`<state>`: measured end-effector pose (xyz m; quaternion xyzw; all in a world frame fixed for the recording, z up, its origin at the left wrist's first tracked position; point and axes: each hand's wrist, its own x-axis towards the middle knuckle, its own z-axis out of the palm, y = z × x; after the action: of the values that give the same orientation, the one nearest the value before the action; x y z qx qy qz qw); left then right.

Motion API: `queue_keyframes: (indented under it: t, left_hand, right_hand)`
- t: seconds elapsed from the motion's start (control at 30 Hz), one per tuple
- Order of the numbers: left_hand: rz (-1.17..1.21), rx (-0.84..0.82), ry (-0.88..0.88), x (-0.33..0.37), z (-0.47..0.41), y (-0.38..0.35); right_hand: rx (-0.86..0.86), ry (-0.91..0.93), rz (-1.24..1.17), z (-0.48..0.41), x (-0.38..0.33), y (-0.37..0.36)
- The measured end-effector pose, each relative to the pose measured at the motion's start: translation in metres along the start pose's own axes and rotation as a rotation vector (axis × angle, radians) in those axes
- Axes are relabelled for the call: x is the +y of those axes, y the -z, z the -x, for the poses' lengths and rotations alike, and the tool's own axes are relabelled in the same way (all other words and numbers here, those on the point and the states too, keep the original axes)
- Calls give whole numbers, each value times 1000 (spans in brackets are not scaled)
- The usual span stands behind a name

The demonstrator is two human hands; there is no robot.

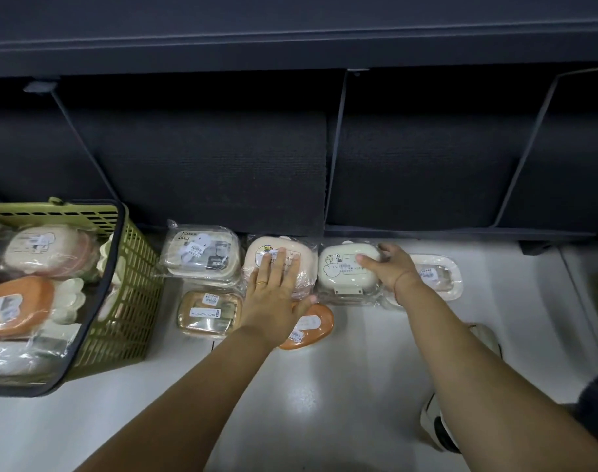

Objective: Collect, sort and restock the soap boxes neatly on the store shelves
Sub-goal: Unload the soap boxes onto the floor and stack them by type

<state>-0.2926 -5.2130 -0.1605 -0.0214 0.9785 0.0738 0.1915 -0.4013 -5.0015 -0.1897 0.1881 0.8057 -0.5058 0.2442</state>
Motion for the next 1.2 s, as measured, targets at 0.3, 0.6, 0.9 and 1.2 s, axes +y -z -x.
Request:
queue_keyframes:
  t: [0.3, 0.6, 0.9, 1.2]
  left_hand:
    - [32, -31, -7, 0, -1, 6]
    - [204, 115, -177, -63, 32, 91]
    - [351, 615, 363, -321, 101, 167]
    - [770, 684, 1229, -517, 140, 110]
  right_hand:
    - [196, -21, 355, 7, 8, -8]
    - [131, 469, -70, 106, -74, -77]
    - [-603, 572, 8, 172, -179, -291]
    - [-735, 404, 186, 165, -271, -501]
